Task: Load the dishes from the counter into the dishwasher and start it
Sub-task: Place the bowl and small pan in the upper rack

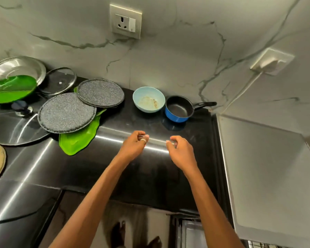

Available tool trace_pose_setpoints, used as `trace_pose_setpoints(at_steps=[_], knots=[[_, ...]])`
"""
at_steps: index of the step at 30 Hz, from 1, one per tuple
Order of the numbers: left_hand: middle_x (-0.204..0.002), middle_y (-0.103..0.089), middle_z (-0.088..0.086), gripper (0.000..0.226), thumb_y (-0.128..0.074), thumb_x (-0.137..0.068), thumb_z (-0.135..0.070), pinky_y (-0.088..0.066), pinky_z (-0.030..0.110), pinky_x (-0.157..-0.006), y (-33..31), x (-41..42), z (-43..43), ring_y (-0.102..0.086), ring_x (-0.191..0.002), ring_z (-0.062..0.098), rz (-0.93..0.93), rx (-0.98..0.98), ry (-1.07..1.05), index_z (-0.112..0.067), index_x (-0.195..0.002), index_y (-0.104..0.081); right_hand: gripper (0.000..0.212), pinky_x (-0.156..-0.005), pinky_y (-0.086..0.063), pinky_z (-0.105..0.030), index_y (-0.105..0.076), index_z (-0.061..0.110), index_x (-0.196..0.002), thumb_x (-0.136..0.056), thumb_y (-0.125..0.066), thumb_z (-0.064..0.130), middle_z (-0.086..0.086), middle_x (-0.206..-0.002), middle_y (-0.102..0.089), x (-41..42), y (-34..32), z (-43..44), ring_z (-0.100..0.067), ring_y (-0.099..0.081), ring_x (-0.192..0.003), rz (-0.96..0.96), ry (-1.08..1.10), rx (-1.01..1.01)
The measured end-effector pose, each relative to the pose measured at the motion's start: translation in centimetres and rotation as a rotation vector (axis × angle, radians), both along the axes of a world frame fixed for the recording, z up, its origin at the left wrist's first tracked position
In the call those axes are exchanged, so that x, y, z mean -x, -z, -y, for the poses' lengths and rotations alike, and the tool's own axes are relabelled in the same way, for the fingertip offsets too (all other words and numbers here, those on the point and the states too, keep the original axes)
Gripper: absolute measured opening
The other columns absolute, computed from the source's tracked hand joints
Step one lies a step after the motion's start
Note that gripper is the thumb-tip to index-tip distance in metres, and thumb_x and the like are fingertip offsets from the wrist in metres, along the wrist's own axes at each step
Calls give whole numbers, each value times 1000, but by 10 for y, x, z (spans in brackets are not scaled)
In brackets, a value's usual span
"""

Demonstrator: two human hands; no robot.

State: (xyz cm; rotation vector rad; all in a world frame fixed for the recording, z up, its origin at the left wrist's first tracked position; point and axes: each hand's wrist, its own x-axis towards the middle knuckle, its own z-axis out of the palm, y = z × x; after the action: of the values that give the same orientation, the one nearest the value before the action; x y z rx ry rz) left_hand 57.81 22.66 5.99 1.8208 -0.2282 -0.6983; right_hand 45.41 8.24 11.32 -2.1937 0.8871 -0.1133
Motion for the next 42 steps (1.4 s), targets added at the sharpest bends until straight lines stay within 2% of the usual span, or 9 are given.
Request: trace_pose_setpoints(at_steps=[3, 8, 13, 18, 23, 28, 32, 36, 42], knots=[[-114, -66, -6, 34, -59, -98, -43, -51, 39, -97, -4, -21, 16, -64, -107, 17, 118, -92, 13, -25, -126, -58, 46, -102, -46, -32, -51, 19, -142, -100, -56, 38, -3, -145, -50, -24, 2, 22, -18, -54, -127, -38, -40, 58], [-138, -56, 6, 50, -58, -98, -42, -47, 43, -103, -9, -54, 56, -56, -125, 26, 393, -286, 104, -16, -140, -51, 50, -109, -42, -36, -49, 13, -144, -100, -57, 34, -6, -148, -49, -55, 9, 73, -21, -50, -133, -11, -99, 177], [-148, -42, 15, 59, -59, -97, -39, -43, 51, -106, 1, -79, 94, -40, -135, 37, 562, -496, 119, -11, -146, -42, 47, -110, -42, -42, -50, 7, -142, -99, -59, 23, -13, -146, -49, -79, 21, 150, -30, -45, -136, -21, -153, 349], [-139, -54, 13, 55, -74, -86, -32, -45, 50, -98, 27, -94, 122, -45, -130, 36, 885, -714, 151, -12, -133, -56, 43, -101, -45, -48, -57, 1, -127, -84, -63, 3, -20, -126, -59, -101, 38, 241, -40, -53, -121, -199, -216, 635], [-126, -64, 7, 42, -75, -80, -25, -45, 46, -95, 45, -101, 145, -52, -123, 33, 979, -792, 200, -16, -119, -65, 51, -105, -42, -44, -55, 3, -124, -74, -66, 2, -18, -128, -57, -127, 54, 292, -37, -49, -123, -370, -353, 742], [-107, -71, 4, 26, -69, -83, -9, -47, 43, -91, 54, -105, 156, -60, -109, 30, 1028, -768, 155, -17, -108, -69, 42, -105, -39, -46, -56, 8, -125, -84, -65, 12, -17, -131, -58, -141, 61, 311, -38, -50, -123, -489, -366, 763], [-92, -73, 6, 22, -65, -83, -1, -48, 41, -84, 55, -106, 153, -61, -93, 30, 1038, -721, 104, -13, -101, -72, 31, -101, -42, -45, -59, 10, -120, -89, -62, 14, -16, -124, -63, -141, 57, 318, -37, -56, -116, -473, -383, 769], [-87, -72, 8, 23, -69, -80, 1, -49, 41, -82, 50, -105, 144, -60, -83, 30, 1048, -670, 70, -10, -99, -74, 28, -82, -48, -38, -61, 19, -115, -91, -69, 31, -9, -118, -66, -120, 41, 311, -30, -63, -105, -414, -398, 601], [-91, -72, 10, 23, -69, -83, 1, -53, 43, -77, 42, -76, 132, -61, -83, 31, 1020, -570, -6, -9, -104, -72, 34, -75, -47, -34, -57, 19, -110, -92, -67, 46, -4, -105, -67, -58, 29, 247, -30, -66, -98, -362, -141, 410]])
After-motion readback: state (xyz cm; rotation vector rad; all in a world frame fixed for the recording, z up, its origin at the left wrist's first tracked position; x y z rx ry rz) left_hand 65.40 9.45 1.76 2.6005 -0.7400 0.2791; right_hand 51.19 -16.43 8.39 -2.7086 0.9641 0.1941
